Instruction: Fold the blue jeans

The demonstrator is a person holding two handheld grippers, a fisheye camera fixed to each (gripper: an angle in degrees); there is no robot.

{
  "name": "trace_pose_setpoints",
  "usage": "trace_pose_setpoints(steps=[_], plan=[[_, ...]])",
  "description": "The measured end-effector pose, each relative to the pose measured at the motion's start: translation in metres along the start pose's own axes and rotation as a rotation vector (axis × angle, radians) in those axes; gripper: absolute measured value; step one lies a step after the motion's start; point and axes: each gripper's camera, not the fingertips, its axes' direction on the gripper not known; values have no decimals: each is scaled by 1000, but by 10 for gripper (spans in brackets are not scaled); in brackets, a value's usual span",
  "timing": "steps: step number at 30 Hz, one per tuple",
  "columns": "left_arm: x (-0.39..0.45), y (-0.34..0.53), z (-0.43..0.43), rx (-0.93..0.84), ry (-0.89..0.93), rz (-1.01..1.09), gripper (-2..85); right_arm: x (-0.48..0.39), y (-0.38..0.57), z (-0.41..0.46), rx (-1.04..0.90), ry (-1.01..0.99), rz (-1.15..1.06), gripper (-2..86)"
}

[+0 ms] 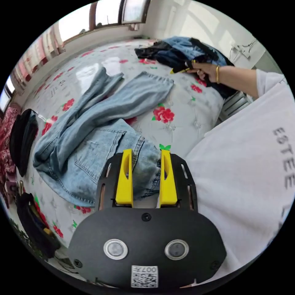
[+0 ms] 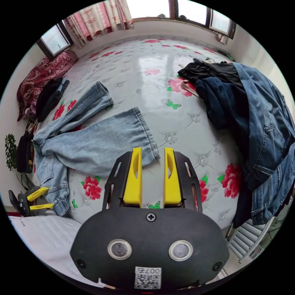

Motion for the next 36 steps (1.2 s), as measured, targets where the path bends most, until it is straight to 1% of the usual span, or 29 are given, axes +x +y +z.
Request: trace_pose_setpoints(steps=[1,2,3,4,5,7,9,10,11,13,14,15,16,17,19,20,22,24,28,30,32,34,35,36], plan=[[1,-16,31,-129,-67,8,81,6,-9,8,-16,-16,4,55],[1,-21,43,-186,-131,15,65,9,-18,19,-46,-25,6,52],[7,-25,52,-216,-202,98,43,10,-22,24,-64,-29,7,48],[6,-26,49,-197,-215,115,32,12,-28,36,-108,-51,6,40],[-7,-27,43,-209,-223,66,16,11,-32,48,-159,-88,2,28],[-62,-15,16,-239,-170,-99,-1,10,-38,41,-129,-10,3,13],[-110,10,-20,-239,-201,-210,-4,9,-47,29,-146,-67,-57,5],[-124,21,-34,-243,-225,-230,-4,14,-50,5,-77,-125,-80,3],[-151,43,-64,-247,-304,-277,-4,23,-52,-27,19,-193,-97,1],[-200,91,-123,-251,-437,-422,2,45,-51,-74,137,-288,-87,0],[-211,103,-135,-246,-450,-466,4,60,-48,-101,202,-312,-73,0],[-229,128,-153,-233,-456,-560,12,66,-45,-111,226,-314,-66,0],[-235,139,-160,-224,-457,-609,17,77,-40,-126,249,-324,-57,0],[-243,161,-168,-209,-464,-701,35,86,-36,-131,241,-343,-51,1],[-237,193,-168,-167,-433,-807,81,93,-28,-126,208,-333,-33,4],[-233,200,-165,-155,-414,-830,92,96,-22,-117,180,-287,6,8],[-220,219,-154,-125,-339,-908,112,98,-15,-102,121,-236,38,20],[-203,240,-137,-104,-247,-975,125,98,-10,-86,71,-230,61,36],[-203,257,-127,-117,-235,-1008,138,94,-14,-53,-45,-223,88,62],[-232,267,-125,-46,-234,-1075,139,87,-22,-38,-73,-184,79,59],[-268,272,-115,-28,-186,-1133,127,75,-40,-17,-118,-171,71,41],[-307,272,-102,-57,-121,-1179,81,66,-58,-2,-171,-173,92,23],[-329,268,-104,-71,-98,-1173,48,57,-71,0,-185,-160,97,14],[-350,260,-118,-46,-86,-1146,22,52,-78,-2,-181,-156,97,11]])
